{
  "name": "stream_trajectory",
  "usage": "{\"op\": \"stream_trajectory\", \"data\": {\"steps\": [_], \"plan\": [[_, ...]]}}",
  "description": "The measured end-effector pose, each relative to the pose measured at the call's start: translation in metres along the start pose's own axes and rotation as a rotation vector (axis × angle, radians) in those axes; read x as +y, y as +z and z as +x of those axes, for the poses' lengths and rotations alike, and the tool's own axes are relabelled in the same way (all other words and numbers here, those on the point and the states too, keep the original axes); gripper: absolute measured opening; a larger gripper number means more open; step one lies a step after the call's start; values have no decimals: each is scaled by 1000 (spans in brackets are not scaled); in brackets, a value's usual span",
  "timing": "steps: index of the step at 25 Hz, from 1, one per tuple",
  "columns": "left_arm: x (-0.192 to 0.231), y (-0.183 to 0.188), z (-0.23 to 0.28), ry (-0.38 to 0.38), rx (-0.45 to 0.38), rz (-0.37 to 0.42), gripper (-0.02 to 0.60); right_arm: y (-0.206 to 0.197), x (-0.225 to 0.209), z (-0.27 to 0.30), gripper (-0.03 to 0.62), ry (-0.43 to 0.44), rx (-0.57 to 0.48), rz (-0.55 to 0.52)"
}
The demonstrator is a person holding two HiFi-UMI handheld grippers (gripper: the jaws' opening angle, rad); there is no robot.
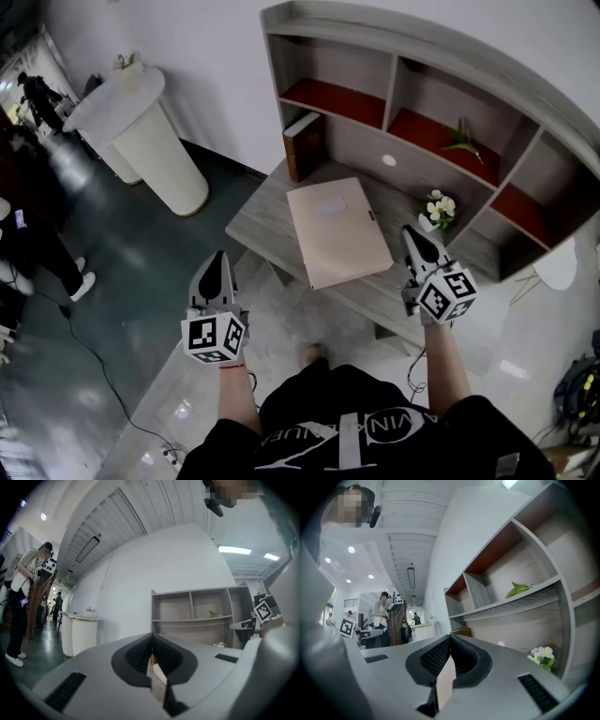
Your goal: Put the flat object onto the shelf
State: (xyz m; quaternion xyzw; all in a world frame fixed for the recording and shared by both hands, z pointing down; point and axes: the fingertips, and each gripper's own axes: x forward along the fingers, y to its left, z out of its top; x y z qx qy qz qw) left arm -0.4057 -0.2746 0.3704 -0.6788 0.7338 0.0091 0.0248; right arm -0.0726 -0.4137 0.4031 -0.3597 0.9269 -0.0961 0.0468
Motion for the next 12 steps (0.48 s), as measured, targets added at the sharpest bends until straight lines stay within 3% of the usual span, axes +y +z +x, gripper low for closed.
{"op": "stream_trajectory", "data": {"steps": [12], "plan": [[0, -4, 10, 4, 5, -15, 5, -10, -4, 7, 9, 24, 37, -15]]}}
